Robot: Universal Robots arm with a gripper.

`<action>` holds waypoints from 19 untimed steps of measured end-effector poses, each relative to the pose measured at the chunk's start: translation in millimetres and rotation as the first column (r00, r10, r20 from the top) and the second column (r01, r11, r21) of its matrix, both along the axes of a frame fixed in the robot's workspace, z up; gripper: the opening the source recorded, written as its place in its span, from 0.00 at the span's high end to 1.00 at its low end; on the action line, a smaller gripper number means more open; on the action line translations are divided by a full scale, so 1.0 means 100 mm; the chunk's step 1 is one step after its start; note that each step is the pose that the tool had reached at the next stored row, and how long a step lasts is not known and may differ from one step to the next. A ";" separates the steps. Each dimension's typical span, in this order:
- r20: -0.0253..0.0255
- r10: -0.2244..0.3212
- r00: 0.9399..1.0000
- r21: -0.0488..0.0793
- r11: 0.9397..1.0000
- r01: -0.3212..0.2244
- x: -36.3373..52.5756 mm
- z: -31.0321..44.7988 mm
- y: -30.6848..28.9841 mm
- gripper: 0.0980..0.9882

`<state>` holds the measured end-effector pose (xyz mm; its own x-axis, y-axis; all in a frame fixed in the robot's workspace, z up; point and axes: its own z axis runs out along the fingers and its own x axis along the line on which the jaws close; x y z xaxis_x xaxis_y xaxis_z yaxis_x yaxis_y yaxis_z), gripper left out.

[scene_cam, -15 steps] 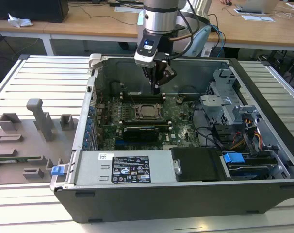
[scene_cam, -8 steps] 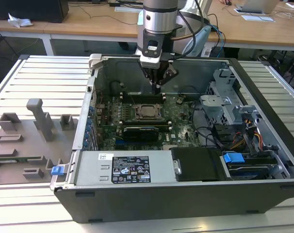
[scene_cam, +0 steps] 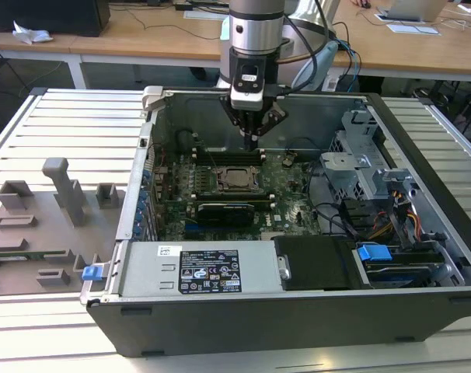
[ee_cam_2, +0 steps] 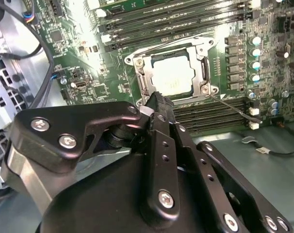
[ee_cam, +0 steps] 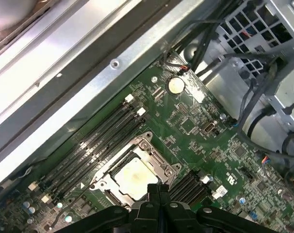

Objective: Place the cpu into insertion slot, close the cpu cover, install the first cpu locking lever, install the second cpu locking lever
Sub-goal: 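Install the first cpu locking lever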

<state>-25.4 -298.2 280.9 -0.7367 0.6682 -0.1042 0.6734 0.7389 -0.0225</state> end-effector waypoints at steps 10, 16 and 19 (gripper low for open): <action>0.000 0.106 0.994 0.001 0.994 -0.106 0.000 0.000 0.000 0.99; 0.000 0.175 0.985 0.001 0.985 -0.175 0.000 0.000 0.000 0.99; 0.000 0.208 0.978 0.001 0.978 -0.208 0.000 0.000 0.000 0.99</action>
